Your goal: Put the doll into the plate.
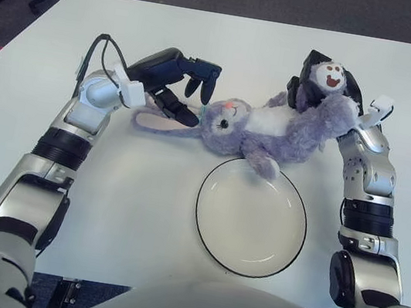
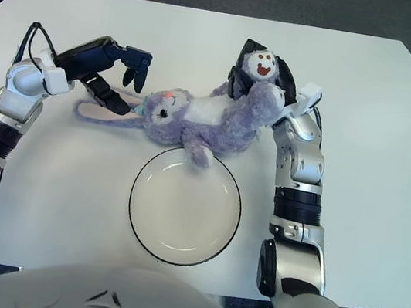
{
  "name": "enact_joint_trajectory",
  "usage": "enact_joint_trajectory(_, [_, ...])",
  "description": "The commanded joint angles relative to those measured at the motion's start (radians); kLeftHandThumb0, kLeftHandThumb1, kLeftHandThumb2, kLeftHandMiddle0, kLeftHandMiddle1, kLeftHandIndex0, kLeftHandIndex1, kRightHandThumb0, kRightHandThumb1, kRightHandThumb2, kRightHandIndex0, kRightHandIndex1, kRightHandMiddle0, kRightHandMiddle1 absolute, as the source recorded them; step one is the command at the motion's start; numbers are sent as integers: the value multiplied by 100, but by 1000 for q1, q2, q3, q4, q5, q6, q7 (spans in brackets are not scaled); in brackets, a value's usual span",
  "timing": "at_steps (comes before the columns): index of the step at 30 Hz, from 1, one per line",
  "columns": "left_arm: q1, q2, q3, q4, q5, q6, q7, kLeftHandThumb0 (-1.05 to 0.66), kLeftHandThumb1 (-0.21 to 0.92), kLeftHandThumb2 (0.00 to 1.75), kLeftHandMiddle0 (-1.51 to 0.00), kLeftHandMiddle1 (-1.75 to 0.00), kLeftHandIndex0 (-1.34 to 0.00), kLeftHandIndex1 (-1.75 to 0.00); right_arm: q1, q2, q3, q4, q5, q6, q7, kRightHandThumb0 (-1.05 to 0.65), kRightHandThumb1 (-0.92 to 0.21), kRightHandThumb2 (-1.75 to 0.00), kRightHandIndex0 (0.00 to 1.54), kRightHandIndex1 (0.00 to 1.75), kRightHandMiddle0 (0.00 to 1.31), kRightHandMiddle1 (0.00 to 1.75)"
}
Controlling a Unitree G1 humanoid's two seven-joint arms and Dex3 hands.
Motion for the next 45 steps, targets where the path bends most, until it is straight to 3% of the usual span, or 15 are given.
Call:
enact_joint_trajectory(1, [28, -1, 21, -51, -46, 31, -35, -16, 62, 66, -102, -175, -84, -175, 32, -54, -2, -18, -87, -128, -33, -18, -73, -46, 107, 175, 88, 175])
enact_joint_trajectory(9, [81, 2, 46, -162, -79, 85, -57, -17, 61, 68, -103, -175, -86, -175, 58, -75, 4, -11, -126, -206, -65, -20, -73, -47, 107, 175, 90, 175])
enact_joint_trajectory(21, [109, -14, 63, -226, -117, 175, -92, -16, 59, 74, -103, -175, -87, -175, 94, -79, 11, -63, -79, -185, -57, -20, -74, -48, 107, 175, 91, 175])
enact_joint_trajectory(33, [91, -37, 66, -173, -19, 127, -84, -16, 58, 77, -101, -175, -84, -175, 101, -97, 15, -66, -75, -166, -50, -22, -75, -48, 107, 175, 91, 175])
enact_joint_trajectory(39, [77, -47, 70, -150, 11, 117, -77, -21, 70, 55, -95, -175, -77, -175, 99, -96, 18, -72, -46, -126, -35, -22, -75, -47, 107, 175, 90, 175])
enact_joint_trajectory(43, [55, -63, 68, -106, 18, 104, -79, -29, 85, 26, -94, -175, -78, -175, 93, -90, 22, -74, -8, -80, -17, -23, -78, -43, 104, 175, 85, 175])
enact_joint_trajectory(45, [50, -70, 68, -92, 19, 97, -80, -31, 88, 21, -93, -175, -78, -175, 92, -89, 23, -78, 8, -62, -10, -31, -69, -64, 97, 175, 67, 170])
